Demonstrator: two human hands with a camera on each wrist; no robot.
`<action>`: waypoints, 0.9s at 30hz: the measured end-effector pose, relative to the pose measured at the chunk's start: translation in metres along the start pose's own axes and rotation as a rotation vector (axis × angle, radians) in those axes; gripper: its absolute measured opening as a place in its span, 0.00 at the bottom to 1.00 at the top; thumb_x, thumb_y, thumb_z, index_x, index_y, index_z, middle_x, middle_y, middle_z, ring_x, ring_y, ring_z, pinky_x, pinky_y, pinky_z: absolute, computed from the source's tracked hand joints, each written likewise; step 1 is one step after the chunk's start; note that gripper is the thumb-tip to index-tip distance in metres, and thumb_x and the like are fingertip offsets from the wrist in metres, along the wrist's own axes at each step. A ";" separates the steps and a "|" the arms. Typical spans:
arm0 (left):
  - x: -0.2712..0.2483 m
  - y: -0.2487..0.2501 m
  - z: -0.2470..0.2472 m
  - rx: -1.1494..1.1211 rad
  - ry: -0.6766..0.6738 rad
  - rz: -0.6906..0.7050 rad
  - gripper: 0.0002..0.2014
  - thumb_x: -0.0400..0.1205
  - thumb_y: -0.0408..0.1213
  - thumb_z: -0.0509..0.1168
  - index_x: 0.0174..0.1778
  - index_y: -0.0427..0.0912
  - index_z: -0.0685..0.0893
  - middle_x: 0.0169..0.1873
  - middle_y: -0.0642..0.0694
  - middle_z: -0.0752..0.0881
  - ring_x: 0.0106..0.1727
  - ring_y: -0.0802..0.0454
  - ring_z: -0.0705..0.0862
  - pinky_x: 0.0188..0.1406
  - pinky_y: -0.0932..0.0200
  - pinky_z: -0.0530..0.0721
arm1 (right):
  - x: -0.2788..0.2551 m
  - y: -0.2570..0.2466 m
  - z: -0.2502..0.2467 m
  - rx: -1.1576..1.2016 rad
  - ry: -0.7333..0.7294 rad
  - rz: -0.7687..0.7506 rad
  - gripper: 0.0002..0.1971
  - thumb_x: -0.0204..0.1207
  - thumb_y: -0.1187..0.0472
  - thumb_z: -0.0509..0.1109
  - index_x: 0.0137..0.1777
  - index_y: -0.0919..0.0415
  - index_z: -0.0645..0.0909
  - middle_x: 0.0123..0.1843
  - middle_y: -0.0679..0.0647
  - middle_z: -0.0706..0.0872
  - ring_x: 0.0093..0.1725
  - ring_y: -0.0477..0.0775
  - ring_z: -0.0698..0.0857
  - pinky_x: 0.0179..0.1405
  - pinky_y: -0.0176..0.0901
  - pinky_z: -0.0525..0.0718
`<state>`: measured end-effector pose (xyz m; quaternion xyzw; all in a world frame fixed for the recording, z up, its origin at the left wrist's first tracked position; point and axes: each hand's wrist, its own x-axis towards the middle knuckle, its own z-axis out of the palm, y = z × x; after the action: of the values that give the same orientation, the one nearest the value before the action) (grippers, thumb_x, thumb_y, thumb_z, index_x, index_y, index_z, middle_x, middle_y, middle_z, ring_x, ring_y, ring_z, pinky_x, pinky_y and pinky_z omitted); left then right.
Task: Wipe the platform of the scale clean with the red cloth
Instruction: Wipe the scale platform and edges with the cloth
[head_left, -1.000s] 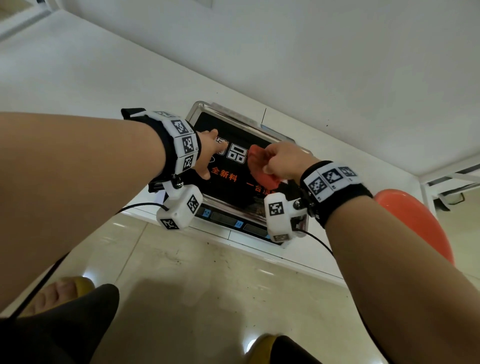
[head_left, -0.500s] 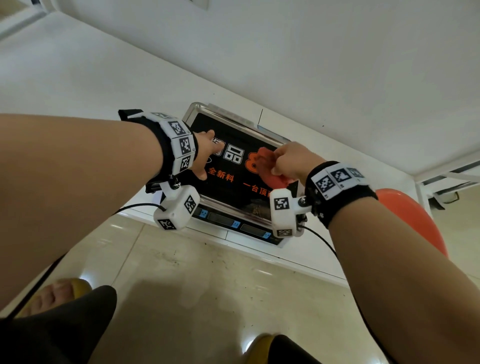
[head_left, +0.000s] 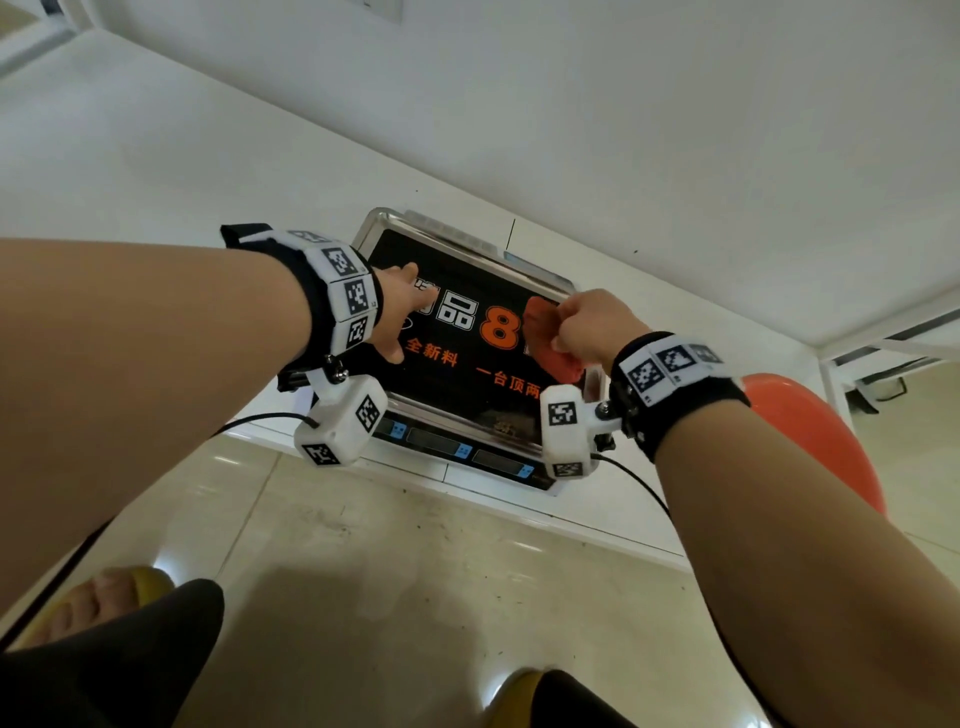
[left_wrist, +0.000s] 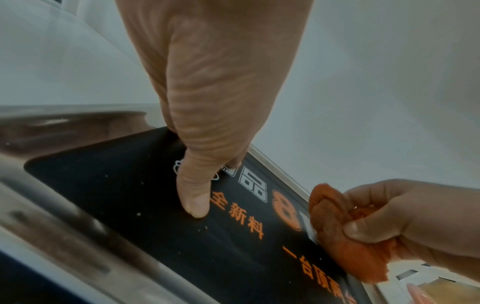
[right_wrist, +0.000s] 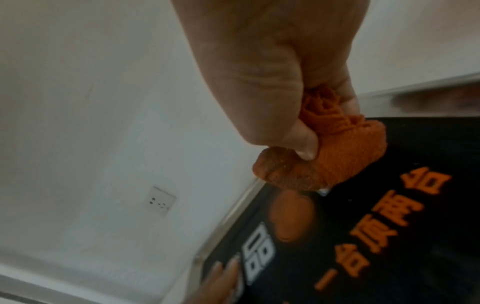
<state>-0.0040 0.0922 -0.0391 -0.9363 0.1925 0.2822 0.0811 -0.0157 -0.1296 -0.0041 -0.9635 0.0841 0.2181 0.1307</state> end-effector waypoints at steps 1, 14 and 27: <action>0.000 0.000 0.000 0.005 0.000 -0.002 0.48 0.76 0.48 0.72 0.85 0.50 0.47 0.84 0.40 0.47 0.84 0.42 0.58 0.75 0.47 0.71 | -0.001 0.001 0.003 -0.044 0.006 0.004 0.06 0.79 0.70 0.68 0.46 0.61 0.86 0.51 0.61 0.90 0.55 0.61 0.89 0.47 0.47 0.85; 0.001 -0.001 0.001 -0.004 -0.015 -0.010 0.49 0.76 0.48 0.72 0.85 0.50 0.45 0.84 0.40 0.46 0.84 0.42 0.55 0.78 0.46 0.69 | -0.002 0.014 -0.023 0.319 -0.050 0.094 0.09 0.78 0.73 0.70 0.54 0.64 0.87 0.46 0.59 0.88 0.41 0.55 0.87 0.33 0.40 0.84; -0.002 0.001 -0.001 0.001 -0.010 -0.001 0.49 0.77 0.48 0.71 0.85 0.50 0.45 0.84 0.40 0.46 0.84 0.44 0.57 0.77 0.47 0.72 | 0.010 0.011 0.009 0.172 0.044 0.115 0.10 0.75 0.71 0.65 0.49 0.68 0.89 0.49 0.64 0.92 0.52 0.64 0.91 0.58 0.59 0.90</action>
<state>-0.0052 0.0921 -0.0374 -0.9349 0.1920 0.2868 0.0828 -0.0126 -0.1387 -0.0184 -0.9468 0.1605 0.1959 0.1984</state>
